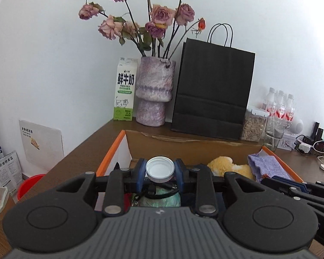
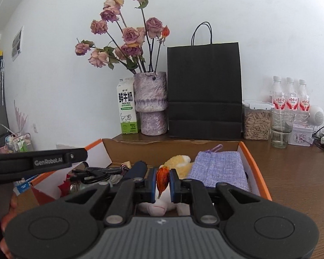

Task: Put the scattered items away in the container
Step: 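Carry the orange item and white cap into the box and open both grippers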

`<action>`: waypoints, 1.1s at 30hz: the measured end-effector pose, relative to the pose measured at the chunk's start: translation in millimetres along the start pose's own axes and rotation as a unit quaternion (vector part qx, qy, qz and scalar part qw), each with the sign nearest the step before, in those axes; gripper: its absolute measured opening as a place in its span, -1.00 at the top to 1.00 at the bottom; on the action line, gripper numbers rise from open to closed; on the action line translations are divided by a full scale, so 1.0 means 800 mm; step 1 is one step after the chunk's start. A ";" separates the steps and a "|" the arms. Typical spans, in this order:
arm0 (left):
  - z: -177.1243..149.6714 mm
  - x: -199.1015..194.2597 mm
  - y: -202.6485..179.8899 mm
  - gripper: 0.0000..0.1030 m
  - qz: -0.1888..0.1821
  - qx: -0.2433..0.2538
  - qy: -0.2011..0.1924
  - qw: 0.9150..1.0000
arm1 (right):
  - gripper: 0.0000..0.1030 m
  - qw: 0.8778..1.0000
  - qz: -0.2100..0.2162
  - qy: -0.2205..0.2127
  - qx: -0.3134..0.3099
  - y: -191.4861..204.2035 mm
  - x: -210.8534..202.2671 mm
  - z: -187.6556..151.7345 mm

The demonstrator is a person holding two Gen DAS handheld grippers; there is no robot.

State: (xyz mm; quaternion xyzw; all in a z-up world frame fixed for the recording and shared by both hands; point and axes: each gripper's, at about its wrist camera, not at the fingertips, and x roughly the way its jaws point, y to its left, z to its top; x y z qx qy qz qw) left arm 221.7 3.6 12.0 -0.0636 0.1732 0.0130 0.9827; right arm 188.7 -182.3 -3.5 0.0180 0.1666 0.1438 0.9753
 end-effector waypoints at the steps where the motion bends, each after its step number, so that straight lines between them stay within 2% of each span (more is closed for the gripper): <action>1: -0.003 0.002 0.002 0.43 0.001 0.002 0.002 1.000 | 0.78 1.000 0.000 0.002 -0.005 0.003 0.002 -0.002; 9: -0.017 -0.003 -0.011 0.43 0.000 0.028 -0.004 1.000 | 0.78 1.000 -0.007 0.009 -0.012 0.009 0.006 -0.011; 20: -0.020 -0.002 -0.011 0.43 0.004 0.032 -0.003 0.999 | 0.75 1.000 -0.005 0.011 -0.014 0.011 0.004 -0.013; 22: -0.019 -0.003 -0.012 0.33 0.005 0.033 -0.007 0.999 | 0.59 1.000 -0.010 0.006 -0.015 0.012 0.001 -0.013; 23: -0.019 -0.005 -0.013 0.23 0.005 0.033 -0.010 0.999 | 0.31 1.000 -0.011 0.003 -0.014 0.012 -0.001 -0.013; 24: -0.019 -0.006 -0.013 -0.16 0.009 0.032 -0.013 0.999 | -0.10 1.000 -0.014 -0.002 -0.015 0.012 -0.002 -0.012; 25: -0.019 -0.008 -0.013 -0.61 0.014 0.031 -0.019 0.999 | -0.33 1.000 -0.019 -0.008 -0.015 0.013 -0.005 -0.012; 26: -0.019 -0.010 -0.012 -0.75 0.027 0.027 -0.028 0.999 | -0.55 0.999 -0.024 -0.015 -0.015 0.013 -0.007 -0.012; 27: -0.018 -0.012 -0.011 -1.00 0.038 0.024 -0.039 0.998 | -0.65 0.999 -0.032 -0.025 -0.013 0.012 -0.011 -0.011; 30: -0.018 -0.018 -0.006 -1.00 0.038 0.012 -0.055 0.998 | -0.91 0.999 -0.032 -0.036 -0.004 0.008 -0.016 -0.008; 33: -0.018 -0.015 -0.010 -1.00 0.043 0.021 -0.049 0.998 | -0.92 0.999 -0.034 -0.037 -0.008 0.009 -0.018 -0.008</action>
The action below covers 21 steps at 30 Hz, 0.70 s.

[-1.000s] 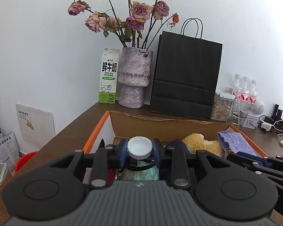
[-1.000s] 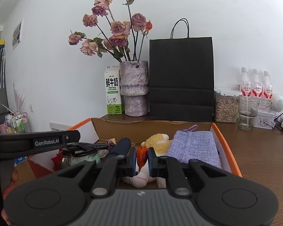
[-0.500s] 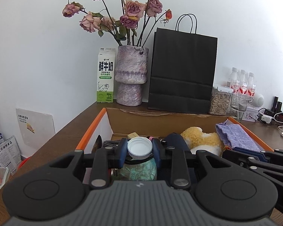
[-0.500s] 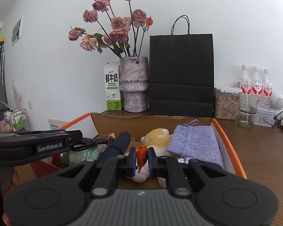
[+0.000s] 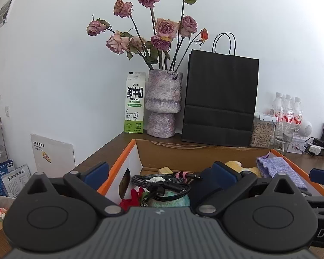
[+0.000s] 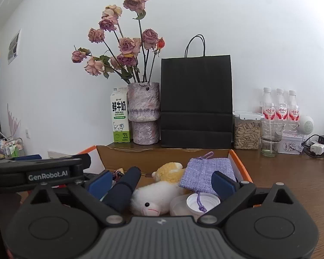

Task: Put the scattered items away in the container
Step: 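Carry the orange item and white cap into the box and open both grippers, then withdraw both grippers from the box toward the white ridged cap and black cable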

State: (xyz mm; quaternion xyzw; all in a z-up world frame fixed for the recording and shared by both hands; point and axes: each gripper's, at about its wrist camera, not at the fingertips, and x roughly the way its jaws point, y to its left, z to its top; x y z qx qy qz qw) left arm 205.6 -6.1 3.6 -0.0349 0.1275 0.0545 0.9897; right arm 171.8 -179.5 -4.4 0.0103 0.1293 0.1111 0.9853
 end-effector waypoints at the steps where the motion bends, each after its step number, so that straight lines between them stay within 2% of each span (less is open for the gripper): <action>1: 0.000 0.000 -0.001 -1.00 0.002 0.003 0.000 1.000 | -0.93 1.000 -0.001 0.000 -0.001 0.001 0.000 0.000; 6: 0.000 -0.001 -0.002 -1.00 0.001 0.002 0.000 1.000 | -0.99 1.000 -0.003 -0.001 -0.002 0.001 -0.003 -0.001; 21: -0.007 -0.003 -0.004 -1.00 -0.016 0.009 -0.004 1.000 | -1.00 1.000 -0.009 -0.001 -0.009 -0.001 -0.009 -0.005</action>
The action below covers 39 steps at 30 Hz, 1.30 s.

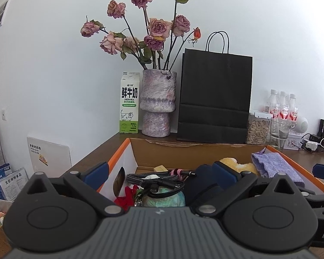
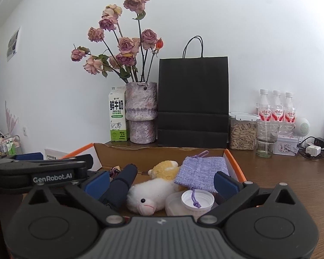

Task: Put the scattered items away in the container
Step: 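Withdraw both grippers from the box toward the white ridged cap and black cable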

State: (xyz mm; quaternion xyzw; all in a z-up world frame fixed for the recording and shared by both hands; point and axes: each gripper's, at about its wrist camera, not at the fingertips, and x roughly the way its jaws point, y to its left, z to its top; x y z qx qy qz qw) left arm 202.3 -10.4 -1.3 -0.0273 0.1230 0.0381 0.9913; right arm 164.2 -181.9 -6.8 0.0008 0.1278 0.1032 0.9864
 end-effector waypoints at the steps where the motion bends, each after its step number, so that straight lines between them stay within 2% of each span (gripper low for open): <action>1: -0.001 -0.001 -0.001 -1.00 -0.001 0.003 0.000 1.000 | -1.00 1.000 0.000 0.000 -0.001 -0.001 -0.001 -0.001; 15: -0.022 -0.029 -0.005 -1.00 -0.001 0.040 -0.004 0.999 | -1.00 1.000 -0.008 0.003 -0.013 -0.006 -0.017 -0.019; 21: -0.028 -0.039 0.004 -1.00 0.005 0.033 0.002 0.999 | -1.00 1.000 -0.012 0.007 0.001 -0.019 -0.029 -0.026; 27: -0.033 -0.054 0.011 -1.00 -0.009 0.024 0.008 1.000 | -1.00 1.000 -0.014 0.011 0.001 -0.025 -0.046 -0.035; 30: -0.036 -0.058 0.014 -1.00 -0.020 0.018 0.025 0.999 | -1.00 1.000 -0.008 0.017 0.001 -0.027 -0.056 -0.039; 32: -0.037 -0.059 0.018 -1.00 -0.029 0.013 0.046 0.998 | -1.00 1.000 0.001 0.026 0.002 -0.028 -0.063 -0.041; 35: -0.041 -0.063 0.021 -1.00 -0.030 0.009 0.067 0.997 | -0.99 0.998 0.021 0.063 0.004 -0.029 -0.071 -0.046; 37: -0.044 -0.066 0.020 -1.00 -0.032 0.015 0.082 0.996 | -0.94 0.996 0.028 0.089 0.005 -0.027 -0.076 -0.052; 39: -0.047 -0.067 0.017 -1.00 -0.028 0.025 0.103 0.994 | -0.80 0.993 0.026 0.114 0.001 -0.025 -0.078 -0.057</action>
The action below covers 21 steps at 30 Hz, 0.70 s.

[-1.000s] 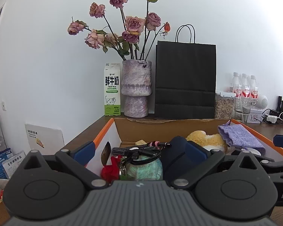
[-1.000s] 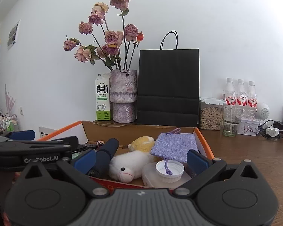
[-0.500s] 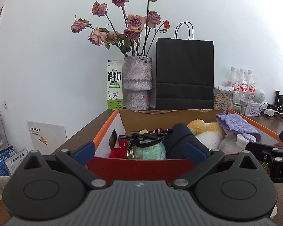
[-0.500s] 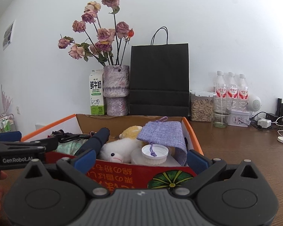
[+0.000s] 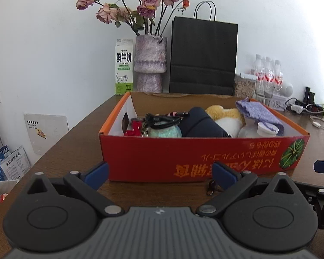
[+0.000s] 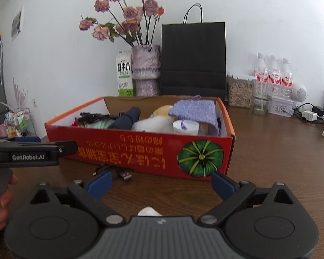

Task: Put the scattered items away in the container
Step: 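Withdraw both grippers from the box toward the white ridged cap and black cable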

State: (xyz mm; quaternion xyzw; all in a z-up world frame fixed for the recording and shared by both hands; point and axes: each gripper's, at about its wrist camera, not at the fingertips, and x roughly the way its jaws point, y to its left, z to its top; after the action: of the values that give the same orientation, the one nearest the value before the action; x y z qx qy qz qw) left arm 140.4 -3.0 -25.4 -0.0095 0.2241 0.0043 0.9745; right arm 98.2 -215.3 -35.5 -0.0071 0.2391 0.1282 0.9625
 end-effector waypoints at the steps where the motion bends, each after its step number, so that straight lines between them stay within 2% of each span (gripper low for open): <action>1: -0.001 0.001 -0.001 -1.00 0.002 0.003 0.010 1.000 | -0.76 1.000 0.001 0.013 -0.002 0.001 0.000 -0.004; 4: -0.005 0.005 -0.002 -1.00 0.005 0.005 0.035 0.999 | -0.56 0.999 0.009 0.041 0.000 0.003 0.001 -0.010; 7: -0.008 0.009 -0.001 -1.00 0.004 0.003 0.054 0.999 | -0.15 0.998 0.014 0.058 0.001 0.004 0.005 -0.012; 9: -0.010 0.013 0.000 -1.00 0.002 0.002 0.069 0.998 | 0.47 0.997 0.024 0.077 0.003 0.003 0.011 -0.013; 15: -0.012 0.024 0.002 -1.00 0.005 -0.004 0.101 0.995 | 0.50 0.997 0.026 0.069 0.017 -0.003 0.010 -0.013; 21: -0.011 0.018 -0.009 -1.00 0.000 0.008 0.088 0.996 | 0.50 0.998 0.002 0.050 0.029 -0.018 0.011 -0.007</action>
State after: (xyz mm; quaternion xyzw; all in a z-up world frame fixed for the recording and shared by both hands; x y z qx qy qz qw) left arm 149.7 -10.3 -39.5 -0.0018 0.3090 0.0013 0.9511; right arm 106.7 -227.5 -45.3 0.0145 0.2906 0.1222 0.9489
